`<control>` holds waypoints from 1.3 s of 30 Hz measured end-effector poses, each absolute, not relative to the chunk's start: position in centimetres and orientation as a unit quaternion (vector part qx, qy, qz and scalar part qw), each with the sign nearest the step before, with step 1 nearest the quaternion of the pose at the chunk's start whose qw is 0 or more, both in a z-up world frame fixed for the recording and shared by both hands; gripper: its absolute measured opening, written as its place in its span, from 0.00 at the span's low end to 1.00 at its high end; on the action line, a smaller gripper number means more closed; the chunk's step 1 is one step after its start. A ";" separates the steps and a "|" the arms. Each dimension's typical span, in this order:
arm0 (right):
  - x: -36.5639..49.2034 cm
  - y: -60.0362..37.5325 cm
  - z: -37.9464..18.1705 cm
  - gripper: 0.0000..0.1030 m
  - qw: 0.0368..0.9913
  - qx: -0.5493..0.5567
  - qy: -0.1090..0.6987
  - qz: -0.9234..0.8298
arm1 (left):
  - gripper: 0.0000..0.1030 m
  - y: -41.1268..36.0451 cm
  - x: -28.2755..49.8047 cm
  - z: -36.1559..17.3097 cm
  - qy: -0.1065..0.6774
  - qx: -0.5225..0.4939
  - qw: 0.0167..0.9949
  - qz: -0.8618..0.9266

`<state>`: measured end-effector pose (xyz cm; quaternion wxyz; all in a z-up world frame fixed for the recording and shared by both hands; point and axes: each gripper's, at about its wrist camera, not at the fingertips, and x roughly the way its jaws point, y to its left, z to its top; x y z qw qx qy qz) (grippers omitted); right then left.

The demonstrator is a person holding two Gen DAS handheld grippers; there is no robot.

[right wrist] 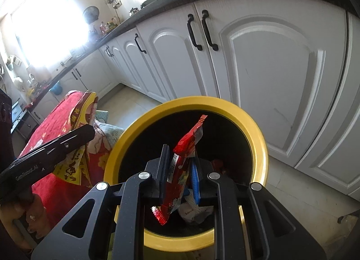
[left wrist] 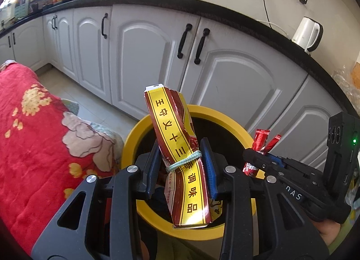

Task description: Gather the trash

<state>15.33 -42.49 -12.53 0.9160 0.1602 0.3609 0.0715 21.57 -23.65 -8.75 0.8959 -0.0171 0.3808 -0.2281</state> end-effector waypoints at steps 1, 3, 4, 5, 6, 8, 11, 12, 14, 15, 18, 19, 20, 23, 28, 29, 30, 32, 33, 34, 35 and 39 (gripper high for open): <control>15.3 -42.5 -12.7 0.17 0.915 0.160 0.363 0.071 | 0.27 -23.8 21.7 -9.0 0.384 -0.016 0.895 -0.228; 15.4 -42.4 -13.0 0.17 0.914 0.160 0.367 0.072 | 0.27 -23.9 21.9 -9.2 0.388 -0.015 0.893 -0.228; 15.4 -42.4 -13.2 0.17 0.913 0.160 0.369 0.072 | 0.27 -24.0 22.1 -9.4 0.392 -0.016 0.891 -0.229; 15.5 -42.5 -13.3 0.17 0.912 0.159 0.371 0.072 | 0.27 -24.1 22.3 -9.6 0.395 -0.017 0.889 -0.230; 15.5 -42.5 -13.5 0.17 0.911 0.160 0.373 0.073 | 0.27 -24.1 22.4 -9.7 0.398 -0.017 0.888 -0.230; 15.5 -42.4 -13.7 0.17 0.910 0.159 0.377 0.074 | 0.27 -24.2 22.7 -10.0 0.404 -0.016 0.885 -0.229; 15.5 -42.4 -13.9 0.19 0.907 0.162 0.381 0.076 | 0.27 -24.1 23.1 -10.6 0.412 -0.019 0.881 -0.229; 15.5 -42.4 -14.0 0.19 0.907 0.161 0.382 0.076 | 0.27 -24.1 23.1 -10.8 0.414 -0.019 0.881 -0.229; 15.5 -42.4 -14.0 0.20 0.907 0.161 0.383 0.075 | 0.27 -24.0 23.2 -11.1 0.418 -0.019 0.879 -0.229; 15.5 -42.4 -14.0 0.20 0.907 0.161 0.383 0.074 | 0.27 -24.0 23.3 -11.3 0.422 -0.020 0.877 -0.229; 15.4 -42.4 -14.1 0.21 0.906 0.160 0.384 0.072 | 0.28 -24.1 23.4 -11.7 0.426 -0.020 0.875 -0.229; 15.5 -42.4 -14.0 0.21 0.906 0.160 0.384 0.072 | 0.28 -24.1 23.4 -11.8 0.428 -0.018 0.874 -0.229; 15.4 -42.4 -14.0 0.21 0.906 0.160 0.384 0.072 | 0.28 -24.2 23.4 -11.8 0.428 -0.018 0.874 -0.230; 15.5 -42.4 -14.0 0.22 0.906 0.159 0.385 0.070 | 0.28 -24.2 23.5 -11.9 0.429 -0.018 0.874 -0.228; 15.5 -42.6 -13.9 0.27 0.907 0.159 0.384 0.066 | 0.30 -23.9 23.7 -11.9 0.430 -0.019 0.874 -0.223; 15.4 -42.6 -13.9 0.29 0.908 0.159 0.383 0.065 | 0.34 -23.8 23.7 -11.8 0.431 -0.020 0.874 -0.223; 15.4 -42.6 -13.8 0.32 0.908 0.159 0.382 0.064 | 0.36 -23.8 23.7 -11.8 0.431 -0.021 0.874 -0.222; 15.3 -42.7 -13.7 0.34 0.909 0.158 0.381 0.063 | 0.38 -23.6 23.7 -11.7 0.431 -0.019 0.876 -0.218; 15.2 -42.7 -13.6 0.35 0.909 0.158 0.380 0.062 | 0.40 -23.5 23.6 -11.7 0.431 -0.018 0.876 -0.217; 15.2 -42.7 -13.6 0.37 0.909 0.158 0.380 0.062 | 0.44 -23.3 23.6 -11.7 0.431 -0.019 0.876 -0.215; 15.1 -42.7 -13.5 0.40 0.910 0.157 0.379 0.061 | 0.49 -23.2 23.5 -11.6 0.431 -0.019 0.877 -0.214; 14.7 -42.5 -12.9 0.53 0.914 0.150 0.373 0.059 | 0.65 -22.6 23.3 -11.2 0.427 -0.018 0.880 -0.208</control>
